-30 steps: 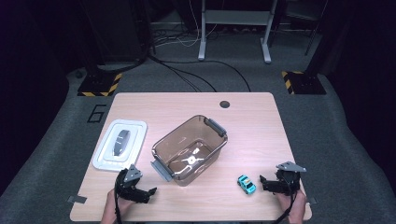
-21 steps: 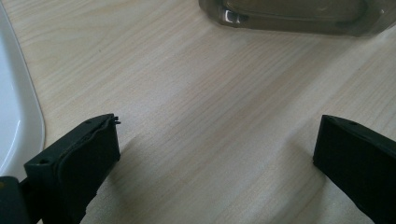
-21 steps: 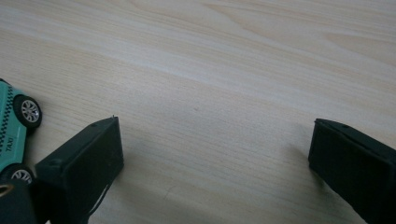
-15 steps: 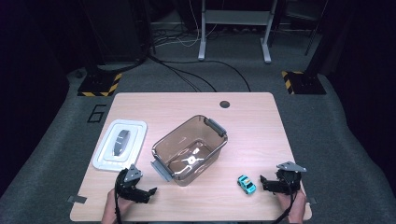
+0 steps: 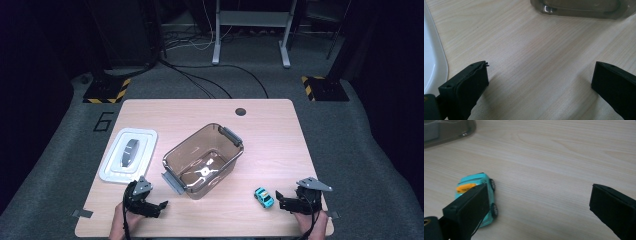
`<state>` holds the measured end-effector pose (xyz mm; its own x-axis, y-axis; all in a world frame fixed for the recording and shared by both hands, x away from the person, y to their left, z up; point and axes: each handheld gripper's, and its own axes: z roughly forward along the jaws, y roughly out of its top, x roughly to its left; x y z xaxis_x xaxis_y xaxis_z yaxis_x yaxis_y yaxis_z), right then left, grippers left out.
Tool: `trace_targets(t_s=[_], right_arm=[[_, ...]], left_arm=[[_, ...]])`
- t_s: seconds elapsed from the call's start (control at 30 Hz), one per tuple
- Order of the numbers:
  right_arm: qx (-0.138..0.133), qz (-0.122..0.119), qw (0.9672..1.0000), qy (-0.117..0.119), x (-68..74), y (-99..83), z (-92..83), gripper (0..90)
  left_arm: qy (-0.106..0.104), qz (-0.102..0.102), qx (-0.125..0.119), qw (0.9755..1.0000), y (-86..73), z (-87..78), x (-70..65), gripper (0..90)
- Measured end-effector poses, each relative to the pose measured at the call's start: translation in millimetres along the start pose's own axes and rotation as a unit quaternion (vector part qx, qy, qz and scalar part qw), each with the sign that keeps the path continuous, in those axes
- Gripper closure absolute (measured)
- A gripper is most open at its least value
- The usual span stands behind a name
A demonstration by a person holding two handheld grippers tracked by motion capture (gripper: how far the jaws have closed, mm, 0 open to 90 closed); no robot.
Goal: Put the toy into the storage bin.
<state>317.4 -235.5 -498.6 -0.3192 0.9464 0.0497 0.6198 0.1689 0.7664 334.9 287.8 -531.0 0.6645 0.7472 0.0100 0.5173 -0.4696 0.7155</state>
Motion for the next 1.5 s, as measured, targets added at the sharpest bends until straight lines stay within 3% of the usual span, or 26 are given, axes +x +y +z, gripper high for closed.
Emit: trace_targets(t_s=[0.23,0.67,1.17,1.5], right_arm=[[-0.001,-0.011,0.9996,0.025,22.2,6.9,-9.0,2.6],[0.02,-0.034,0.998,0.049,50.3,0.4,6.7,13.0],[0.039,-0.043,0.9972,0.047,60.2,-1.0,22.1,35.9],[0.037,-0.046,0.9972,0.047,60.2,-5.4,24.7,49.7]], left_arm=[[-0.003,0.0,-0.003,1.0,-0.4,-0.2,-1.2,1.9],[-0.004,-0.001,-0.003,1.0,-0.4,0.0,-0.8,2.1],[-0.002,0.0,0.0,1.0,0.2,-0.6,0.0,2.4],[0.003,-0.002,-0.001,1.0,0.2,-0.5,0.0,2.5]])
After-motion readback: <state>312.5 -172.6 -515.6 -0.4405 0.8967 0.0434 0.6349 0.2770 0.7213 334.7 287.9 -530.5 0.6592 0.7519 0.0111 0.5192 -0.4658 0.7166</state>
